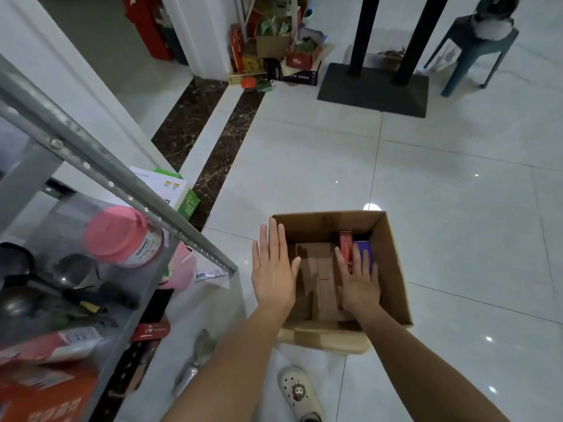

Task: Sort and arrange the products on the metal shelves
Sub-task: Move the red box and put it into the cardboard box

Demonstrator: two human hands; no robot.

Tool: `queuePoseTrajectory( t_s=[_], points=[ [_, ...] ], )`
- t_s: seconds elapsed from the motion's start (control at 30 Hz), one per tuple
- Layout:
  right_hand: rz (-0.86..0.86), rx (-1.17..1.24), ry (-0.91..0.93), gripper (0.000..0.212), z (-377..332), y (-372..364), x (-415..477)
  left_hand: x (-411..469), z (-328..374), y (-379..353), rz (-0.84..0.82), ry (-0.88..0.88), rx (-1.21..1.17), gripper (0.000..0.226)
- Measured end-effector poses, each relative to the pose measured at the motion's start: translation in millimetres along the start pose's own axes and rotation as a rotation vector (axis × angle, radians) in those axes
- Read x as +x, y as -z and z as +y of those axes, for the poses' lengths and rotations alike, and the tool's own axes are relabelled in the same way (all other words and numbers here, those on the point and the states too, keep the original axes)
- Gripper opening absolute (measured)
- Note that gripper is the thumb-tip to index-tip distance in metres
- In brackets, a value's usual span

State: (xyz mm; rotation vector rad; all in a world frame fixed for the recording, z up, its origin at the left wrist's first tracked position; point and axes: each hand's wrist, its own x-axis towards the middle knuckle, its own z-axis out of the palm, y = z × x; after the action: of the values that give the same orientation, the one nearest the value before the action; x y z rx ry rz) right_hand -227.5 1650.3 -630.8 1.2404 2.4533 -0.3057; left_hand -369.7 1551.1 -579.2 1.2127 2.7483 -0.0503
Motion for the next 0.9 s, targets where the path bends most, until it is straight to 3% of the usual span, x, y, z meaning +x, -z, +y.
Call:
queuePoseTrajectory(
  t_s=[0.1,0.27,0.53,0.9],
  points=[
    [-0.043,-0.032,-0.005,0.091,-5.8,0.7,4.2,2.1,-2.2,-0.3,-0.050,-0.028,0.006,0.078],
    [-0.062,-0.011,-0.010,0.081,-10.6,11.8,-2.8,-3.2,-12.5,14.5,-0.166,-0.097,-0.048,0.078],
    [-0.020,-0.019,0.124,0.071,-19.4,55.0,-59.2,-88.8,-59.1,66.6,-0.401,0.066,-0.148,0.080],
    [0.170,0.091,0.449,0.068,-127.6,228.3,-191.2,-220.1,-158.2,289.8,0.028,0.292,-0.089,0.081]
  ],
)
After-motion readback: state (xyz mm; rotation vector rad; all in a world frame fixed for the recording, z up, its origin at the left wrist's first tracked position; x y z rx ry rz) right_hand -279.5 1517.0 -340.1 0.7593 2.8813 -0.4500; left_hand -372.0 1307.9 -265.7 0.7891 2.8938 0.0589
